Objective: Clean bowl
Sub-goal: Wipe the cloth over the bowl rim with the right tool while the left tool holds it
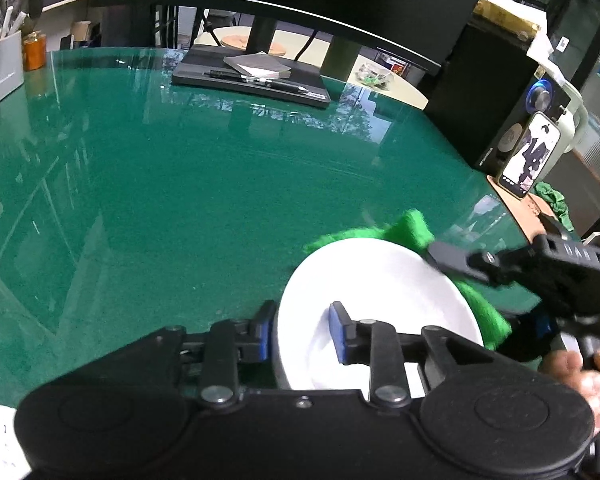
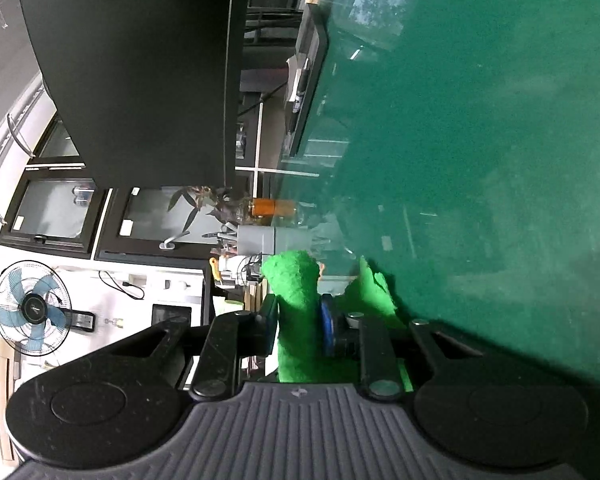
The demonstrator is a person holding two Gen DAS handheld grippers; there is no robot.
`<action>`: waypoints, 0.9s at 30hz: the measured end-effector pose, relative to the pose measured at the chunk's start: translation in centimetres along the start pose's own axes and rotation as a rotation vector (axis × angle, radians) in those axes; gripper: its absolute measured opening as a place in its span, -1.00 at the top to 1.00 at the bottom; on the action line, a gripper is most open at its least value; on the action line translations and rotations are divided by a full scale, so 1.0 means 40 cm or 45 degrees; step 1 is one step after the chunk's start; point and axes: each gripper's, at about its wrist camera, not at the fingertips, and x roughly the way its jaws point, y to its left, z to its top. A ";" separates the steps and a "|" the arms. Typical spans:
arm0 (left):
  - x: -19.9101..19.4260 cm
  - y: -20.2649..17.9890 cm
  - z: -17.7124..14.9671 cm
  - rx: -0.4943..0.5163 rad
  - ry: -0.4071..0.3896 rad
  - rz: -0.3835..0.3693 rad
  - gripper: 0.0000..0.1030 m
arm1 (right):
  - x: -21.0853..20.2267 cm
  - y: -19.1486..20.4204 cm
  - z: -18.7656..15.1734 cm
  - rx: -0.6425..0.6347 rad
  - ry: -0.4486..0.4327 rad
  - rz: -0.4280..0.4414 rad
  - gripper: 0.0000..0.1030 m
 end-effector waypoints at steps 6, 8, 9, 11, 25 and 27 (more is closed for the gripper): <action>-0.005 0.008 -0.001 -0.027 0.002 0.004 0.55 | 0.075 0.012 0.026 -0.045 0.063 -0.009 0.51; -0.004 0.006 0.001 -0.021 0.005 -0.007 0.52 | 0.062 0.008 0.022 -0.034 0.062 -0.007 0.51; -0.003 0.005 0.001 -0.018 0.007 -0.013 0.51 | 0.053 0.006 0.019 -0.026 0.056 -0.004 0.51; -0.001 0.003 0.003 -0.013 0.009 -0.020 0.51 | 0.028 0.002 0.010 -0.016 0.040 -0.002 0.51; -0.007 -0.001 -0.006 -0.023 0.013 -0.022 0.50 | 0.080 0.024 0.016 -0.071 0.099 -0.047 0.52; -0.005 -0.003 -0.005 -0.019 0.013 -0.029 0.49 | 0.031 0.017 0.004 -0.052 0.066 -0.035 0.52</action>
